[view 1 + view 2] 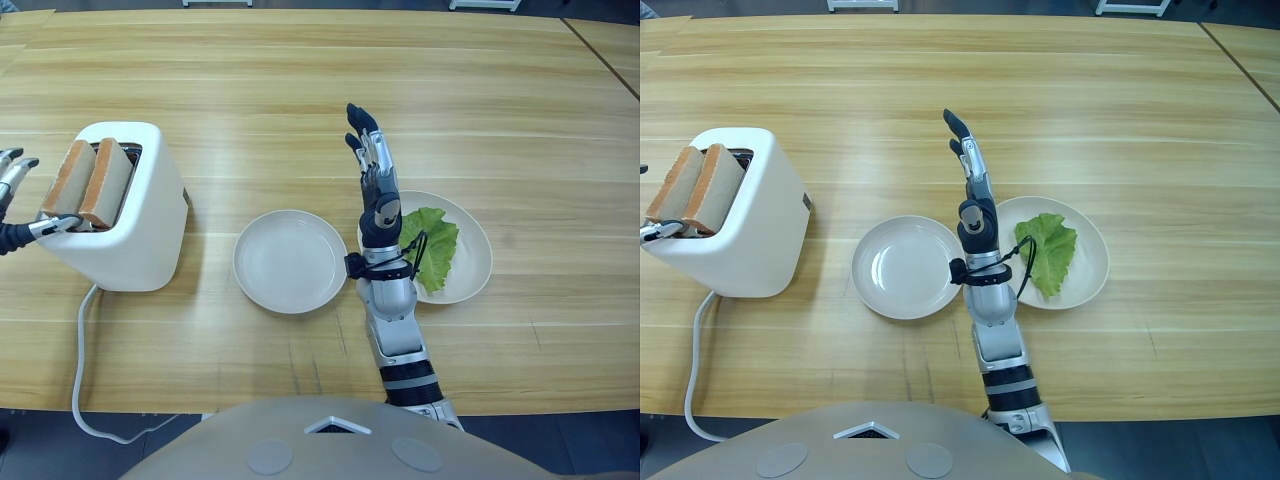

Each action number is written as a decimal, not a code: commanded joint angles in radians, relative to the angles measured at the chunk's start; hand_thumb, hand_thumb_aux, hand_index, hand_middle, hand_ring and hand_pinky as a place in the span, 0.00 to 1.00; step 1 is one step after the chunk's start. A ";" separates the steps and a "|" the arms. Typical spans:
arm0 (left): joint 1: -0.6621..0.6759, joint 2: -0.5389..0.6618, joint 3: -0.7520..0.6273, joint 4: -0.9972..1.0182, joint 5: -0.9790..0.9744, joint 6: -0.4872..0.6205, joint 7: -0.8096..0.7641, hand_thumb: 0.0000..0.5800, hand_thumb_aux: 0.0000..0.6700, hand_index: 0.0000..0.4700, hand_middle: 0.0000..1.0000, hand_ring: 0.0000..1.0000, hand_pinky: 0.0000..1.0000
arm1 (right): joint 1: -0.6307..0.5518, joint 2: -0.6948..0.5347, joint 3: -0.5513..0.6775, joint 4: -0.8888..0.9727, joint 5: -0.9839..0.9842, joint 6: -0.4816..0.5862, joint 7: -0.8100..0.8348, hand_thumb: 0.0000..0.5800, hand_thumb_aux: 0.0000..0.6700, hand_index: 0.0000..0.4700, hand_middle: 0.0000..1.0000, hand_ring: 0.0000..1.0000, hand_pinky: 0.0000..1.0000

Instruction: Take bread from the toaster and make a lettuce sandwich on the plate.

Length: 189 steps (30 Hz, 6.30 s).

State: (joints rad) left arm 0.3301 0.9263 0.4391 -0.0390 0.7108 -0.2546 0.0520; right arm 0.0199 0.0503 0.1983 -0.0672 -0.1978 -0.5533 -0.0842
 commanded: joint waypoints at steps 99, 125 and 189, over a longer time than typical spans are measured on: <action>-0.025 -0.133 -0.180 -0.125 0.041 0.225 -0.181 0.00 0.00 0.00 0.00 0.00 0.00 | 0.002 0.012 0.001 0.025 0.000 0.004 0.002 0.00 0.00 0.00 0.00 0.00 0.00; -0.120 -0.202 -0.129 -0.177 -0.042 0.114 0.111 1.00 1.00 1.00 0.00 0.00 0.00 | 0.003 0.014 0.006 0.055 -0.013 -0.007 -0.010 0.00 0.00 0.00 0.00 0.00 0.00; 0.034 -0.125 0.030 -0.137 -0.131 -0.040 -0.106 0.00 0.00 0.00 0.00 0.00 0.00 | -0.015 0.006 -0.005 0.083 0.000 -0.017 -0.004 0.00 0.00 0.00 0.00 0.00 0.00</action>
State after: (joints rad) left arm 0.3620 0.8067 0.4824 -0.1897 0.5606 -0.2998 -0.0575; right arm 0.0089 0.0585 0.1969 0.0097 -0.2038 -0.5726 -0.0934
